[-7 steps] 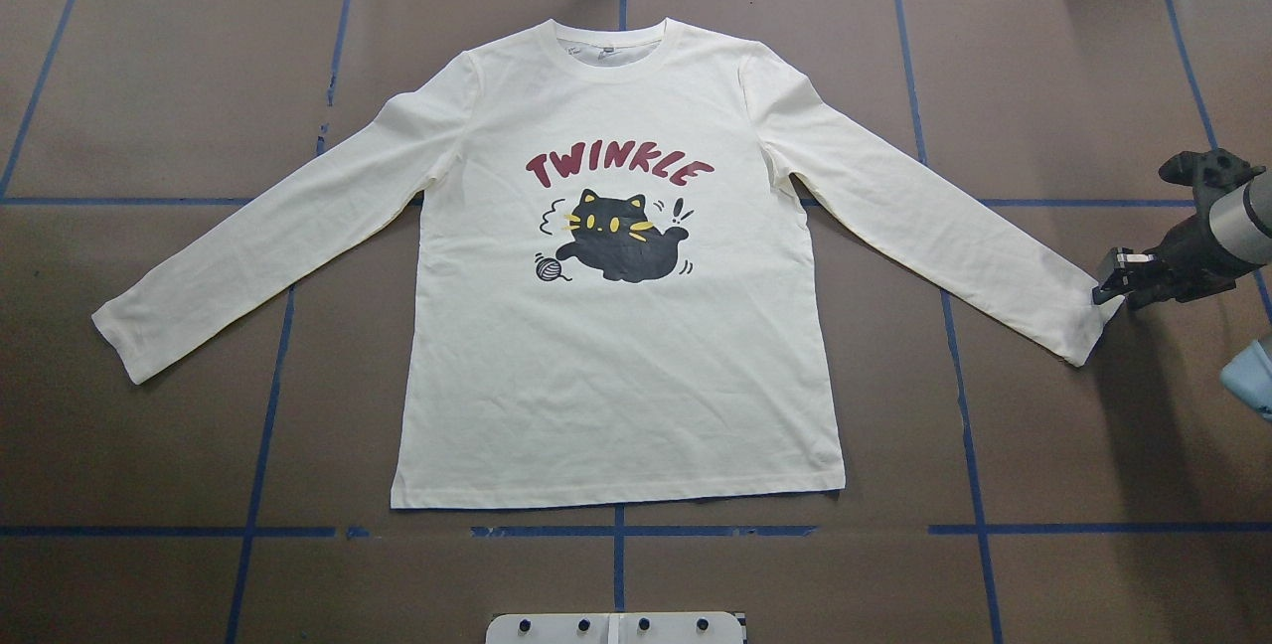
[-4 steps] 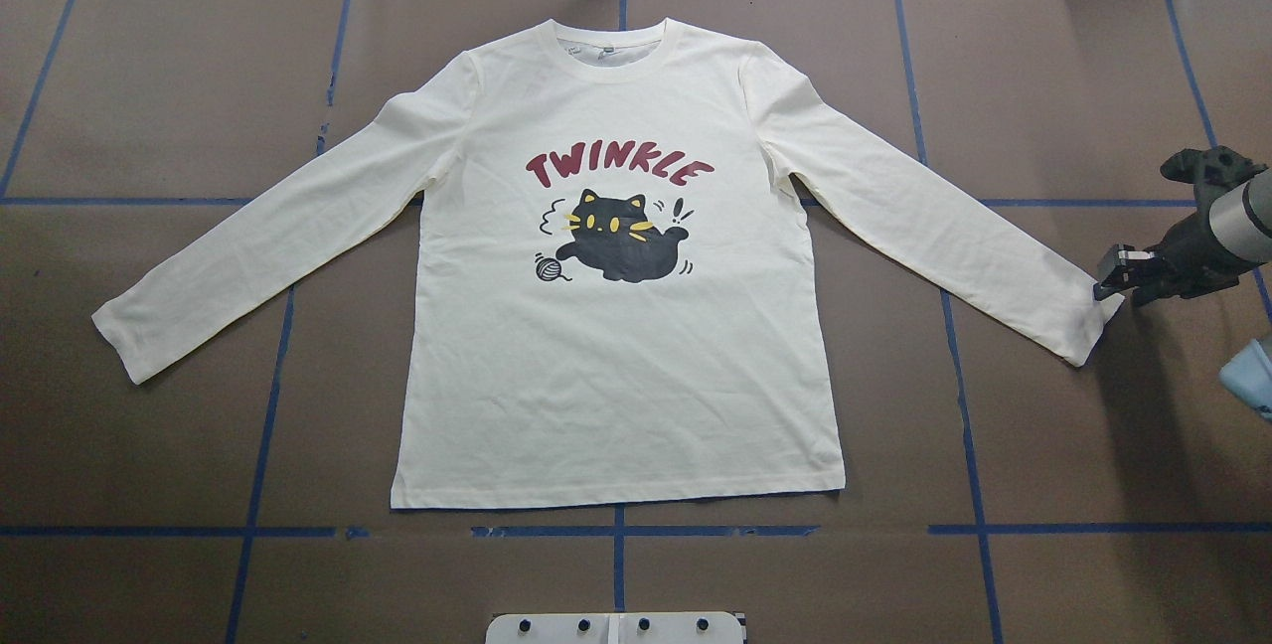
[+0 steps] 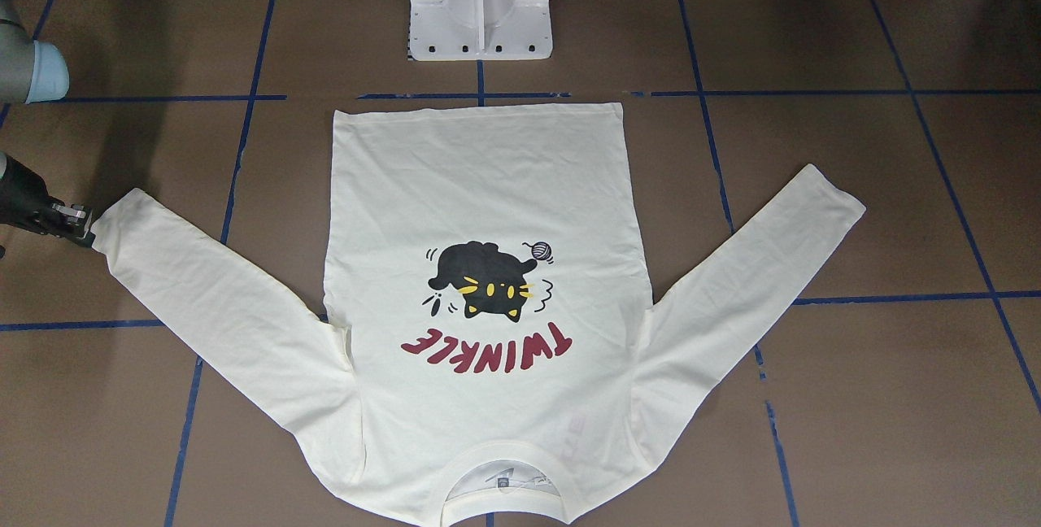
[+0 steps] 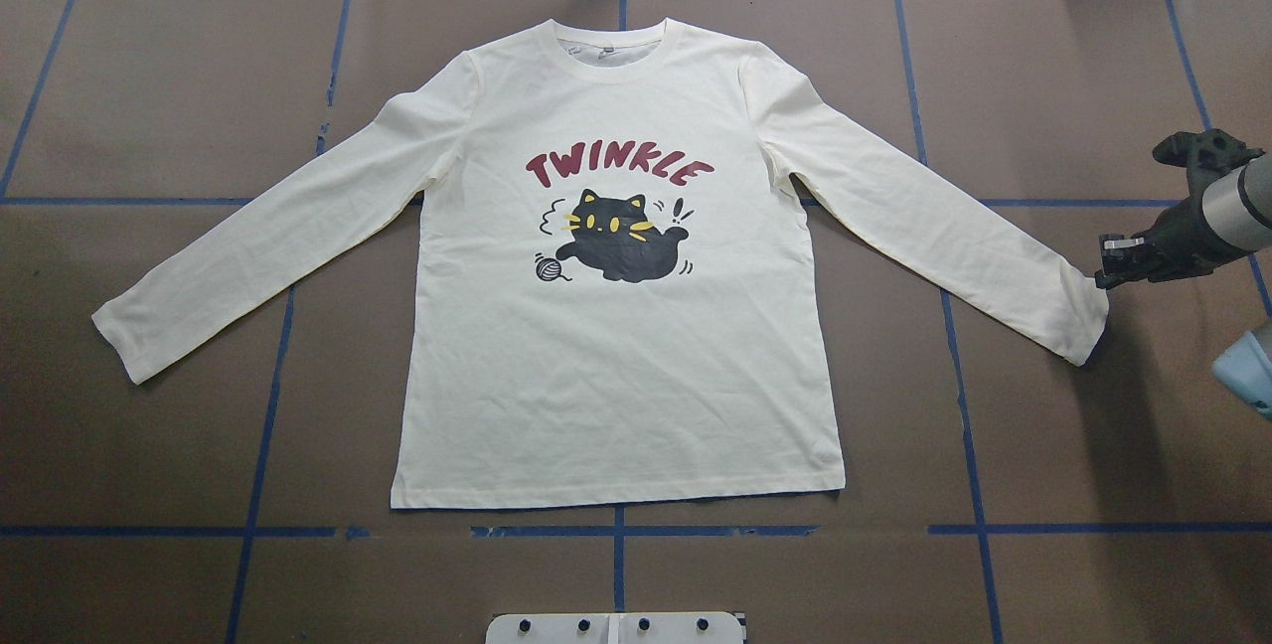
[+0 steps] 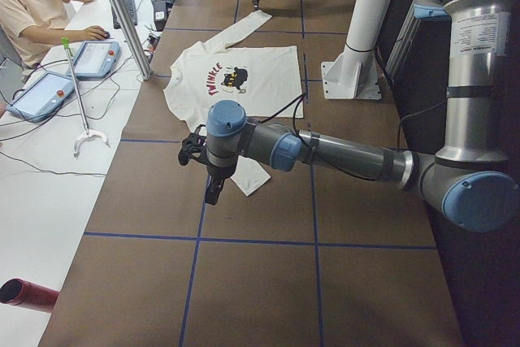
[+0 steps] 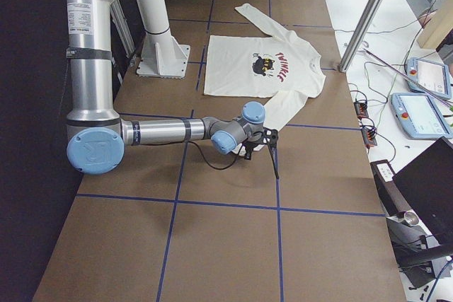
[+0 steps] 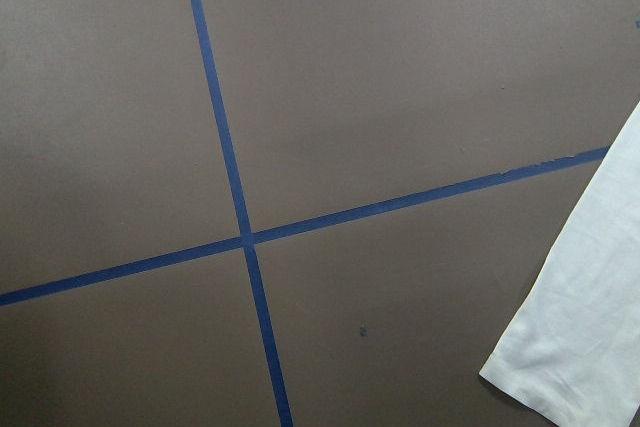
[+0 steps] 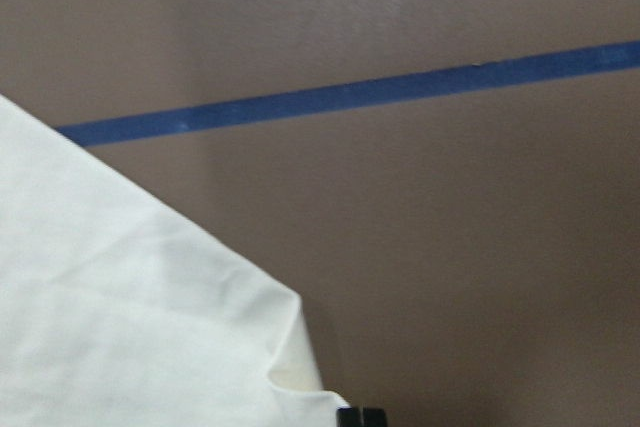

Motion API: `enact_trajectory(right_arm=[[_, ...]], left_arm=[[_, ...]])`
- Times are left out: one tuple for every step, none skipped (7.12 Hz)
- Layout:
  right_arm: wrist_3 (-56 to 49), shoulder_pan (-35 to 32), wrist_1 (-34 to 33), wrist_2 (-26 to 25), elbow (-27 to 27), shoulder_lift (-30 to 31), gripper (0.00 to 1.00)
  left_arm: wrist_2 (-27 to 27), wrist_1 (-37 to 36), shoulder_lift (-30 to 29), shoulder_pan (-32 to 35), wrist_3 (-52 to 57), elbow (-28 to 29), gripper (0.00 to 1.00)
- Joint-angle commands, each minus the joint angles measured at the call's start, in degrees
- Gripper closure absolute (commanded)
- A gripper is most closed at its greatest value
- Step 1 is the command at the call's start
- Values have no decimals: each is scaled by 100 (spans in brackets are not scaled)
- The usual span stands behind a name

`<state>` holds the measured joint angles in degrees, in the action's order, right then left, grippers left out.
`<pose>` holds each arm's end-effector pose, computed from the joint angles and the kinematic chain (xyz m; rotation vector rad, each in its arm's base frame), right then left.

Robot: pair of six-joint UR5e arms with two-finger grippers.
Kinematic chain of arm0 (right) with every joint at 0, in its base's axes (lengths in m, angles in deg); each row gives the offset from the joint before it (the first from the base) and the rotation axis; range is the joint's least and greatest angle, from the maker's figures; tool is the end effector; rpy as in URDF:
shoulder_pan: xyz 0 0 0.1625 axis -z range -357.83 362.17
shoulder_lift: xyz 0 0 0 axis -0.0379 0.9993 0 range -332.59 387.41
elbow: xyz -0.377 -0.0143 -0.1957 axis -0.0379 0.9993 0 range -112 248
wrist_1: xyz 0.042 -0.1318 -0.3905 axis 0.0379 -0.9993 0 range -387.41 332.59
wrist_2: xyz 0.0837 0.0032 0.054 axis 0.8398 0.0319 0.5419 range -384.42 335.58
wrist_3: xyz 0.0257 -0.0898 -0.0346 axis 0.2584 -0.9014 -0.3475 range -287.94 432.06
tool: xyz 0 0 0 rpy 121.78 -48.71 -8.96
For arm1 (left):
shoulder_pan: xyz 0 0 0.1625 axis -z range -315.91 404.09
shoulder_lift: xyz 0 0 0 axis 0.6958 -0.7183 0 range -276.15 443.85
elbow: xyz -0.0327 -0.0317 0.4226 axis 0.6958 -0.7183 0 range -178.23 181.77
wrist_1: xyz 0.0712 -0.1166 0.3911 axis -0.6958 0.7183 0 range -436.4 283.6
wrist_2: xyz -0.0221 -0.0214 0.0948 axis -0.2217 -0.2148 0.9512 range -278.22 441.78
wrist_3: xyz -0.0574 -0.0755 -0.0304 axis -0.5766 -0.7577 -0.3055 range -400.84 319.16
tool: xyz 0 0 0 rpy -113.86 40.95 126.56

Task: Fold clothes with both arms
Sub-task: 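Move the right gripper down to the cuff of the sleeve nearest it and grasp it, then carry the grasped sleeve across the shirt chest with the right gripper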

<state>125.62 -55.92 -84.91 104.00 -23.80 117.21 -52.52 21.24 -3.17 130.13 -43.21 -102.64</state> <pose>-0.2142 -0.4790 0.5817 -0.0157 -0.8695 0.1522 -0.0305 -0.4832 0.5441 0.2734 0.7824 0.1547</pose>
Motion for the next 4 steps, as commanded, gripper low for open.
enact_trajectory(right_arm=[[1166, 165, -24, 155, -505, -556, 100], [2061, 602, -42, 43, -445, -1291, 100], [2923, 876, -225, -123, -244, -2117, 100], [3166, 931, -836, -316, -42, -3143, 100]], left_arm=[[0, 0, -8, 0, 0, -9, 1], [0, 0, -9, 0, 0, -52, 1], [9, 0, -26, 0, 0, -96, 1], [9, 9, -96, 0, -9, -88, 1]])
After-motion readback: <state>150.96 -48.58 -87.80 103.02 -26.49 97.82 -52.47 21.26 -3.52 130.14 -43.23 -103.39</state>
